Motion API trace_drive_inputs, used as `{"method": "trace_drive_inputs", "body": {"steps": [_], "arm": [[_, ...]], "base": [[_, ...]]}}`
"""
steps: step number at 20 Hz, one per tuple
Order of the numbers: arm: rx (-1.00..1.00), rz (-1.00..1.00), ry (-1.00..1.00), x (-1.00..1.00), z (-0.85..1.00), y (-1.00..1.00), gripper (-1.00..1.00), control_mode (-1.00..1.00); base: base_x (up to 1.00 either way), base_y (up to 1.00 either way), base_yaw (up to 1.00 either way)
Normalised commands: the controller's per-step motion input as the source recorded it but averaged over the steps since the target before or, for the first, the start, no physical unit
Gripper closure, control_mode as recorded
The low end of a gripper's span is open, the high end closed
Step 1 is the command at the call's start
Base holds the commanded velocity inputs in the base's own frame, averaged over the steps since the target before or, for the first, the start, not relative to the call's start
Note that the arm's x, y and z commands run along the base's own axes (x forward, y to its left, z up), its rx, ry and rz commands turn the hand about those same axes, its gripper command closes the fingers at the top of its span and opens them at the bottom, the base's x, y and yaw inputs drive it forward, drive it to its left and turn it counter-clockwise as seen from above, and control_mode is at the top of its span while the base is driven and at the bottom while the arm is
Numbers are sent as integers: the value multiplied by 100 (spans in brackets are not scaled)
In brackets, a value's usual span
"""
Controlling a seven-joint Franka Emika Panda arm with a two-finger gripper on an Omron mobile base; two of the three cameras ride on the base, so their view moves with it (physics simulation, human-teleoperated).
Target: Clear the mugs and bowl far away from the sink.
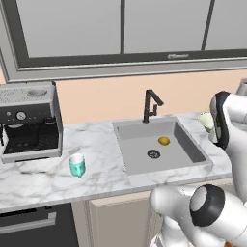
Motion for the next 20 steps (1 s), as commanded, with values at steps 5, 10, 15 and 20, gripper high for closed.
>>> {"method": "trace_drive_inputs", "body": {"steps": [5,10,15,20], "arm": [[-12,1,-13,-18,52,66,100,-100],[-2,1,-11,-18,35,59,100,-100],[0,0,-3,-6,37,55,100,-100],[0,0,0,-3,49,32,100,-100]], "base": [[0,0,0],[0,0,0],[0,0,0],[0,0,0]]}}
